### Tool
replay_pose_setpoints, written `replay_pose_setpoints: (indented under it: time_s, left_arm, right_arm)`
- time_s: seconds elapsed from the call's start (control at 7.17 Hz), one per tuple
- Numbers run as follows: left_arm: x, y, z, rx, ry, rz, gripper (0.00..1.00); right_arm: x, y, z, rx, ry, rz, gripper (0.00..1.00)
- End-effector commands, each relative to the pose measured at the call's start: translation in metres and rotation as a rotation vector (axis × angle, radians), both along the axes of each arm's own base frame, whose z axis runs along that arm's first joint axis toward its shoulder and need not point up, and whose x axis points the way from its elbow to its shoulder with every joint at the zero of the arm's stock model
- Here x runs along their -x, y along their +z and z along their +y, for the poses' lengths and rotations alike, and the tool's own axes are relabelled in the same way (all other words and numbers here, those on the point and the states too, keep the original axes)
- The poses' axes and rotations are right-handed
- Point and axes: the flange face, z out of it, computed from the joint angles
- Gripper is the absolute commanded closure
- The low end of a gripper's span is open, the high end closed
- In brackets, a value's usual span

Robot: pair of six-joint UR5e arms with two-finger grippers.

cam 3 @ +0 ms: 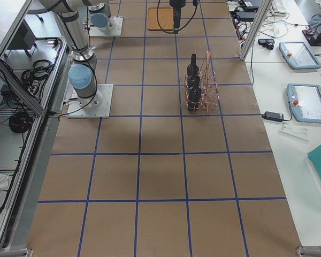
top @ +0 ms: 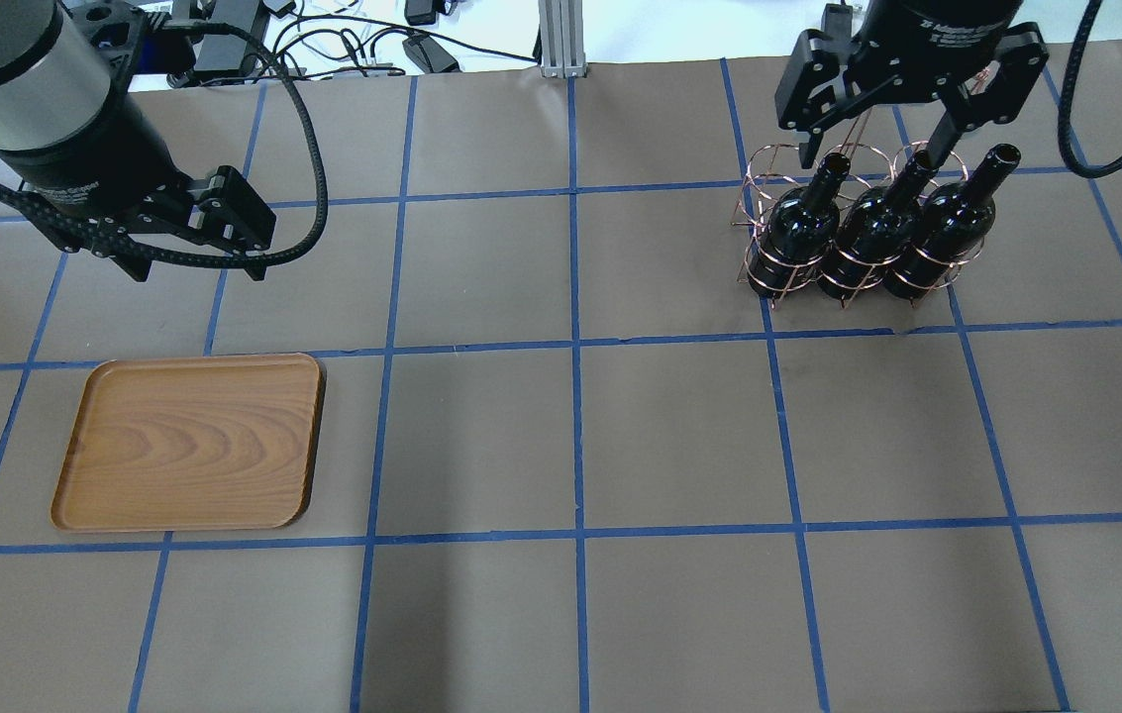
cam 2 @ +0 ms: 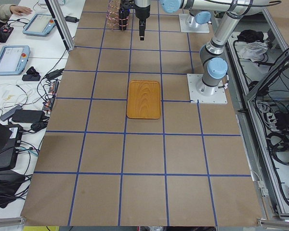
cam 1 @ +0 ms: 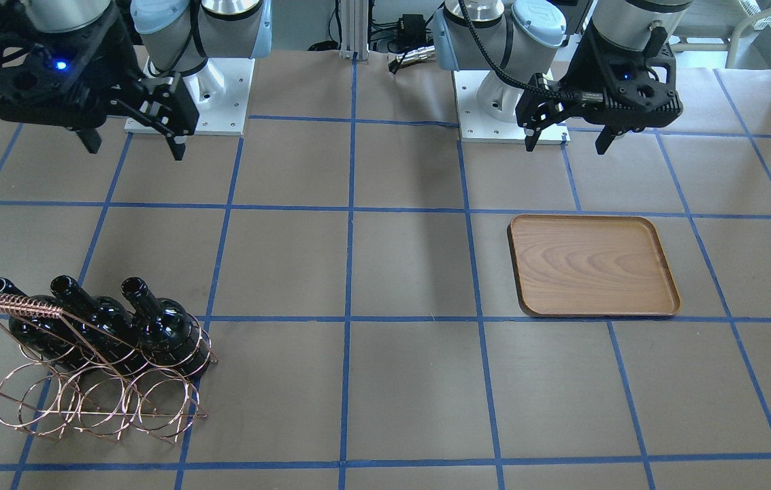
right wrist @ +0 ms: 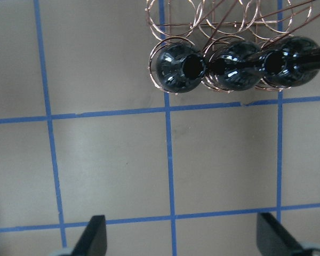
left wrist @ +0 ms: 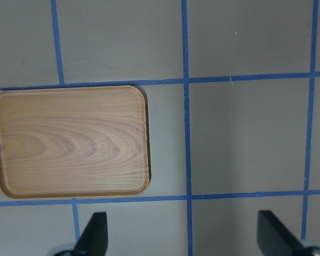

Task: Take wine from basket and place on tray
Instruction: 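Lower the right gripper onto the middle wine bottle in the copper rack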

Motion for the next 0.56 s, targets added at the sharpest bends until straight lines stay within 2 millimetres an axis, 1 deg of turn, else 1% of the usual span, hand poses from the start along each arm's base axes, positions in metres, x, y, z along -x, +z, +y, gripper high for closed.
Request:
replay_pose_setpoints:
  time_s: [0.0, 0.14, 0.42]
  left_arm:
    - [0.002, 0.009, 0.008, 0.021, -0.002, 0.002, 0.0]
    - [0.003, 0.014, 0.013, 0.025, 0.007, 0.002, 0.0]
    - [0.004, 0.015, 0.018, 0.011, 0.035, 0.0, 0.0]
  right_arm:
    - [0.067, -0.039, -0.042, -0.043, 0.037, -0.004, 0.04]
    - [0.085, -0.065, -0.064, -0.051, 0.018, -0.003, 0.06]
    - [0.096, -0.097, -0.089, -0.03, 0.005, -0.004, 0.06]
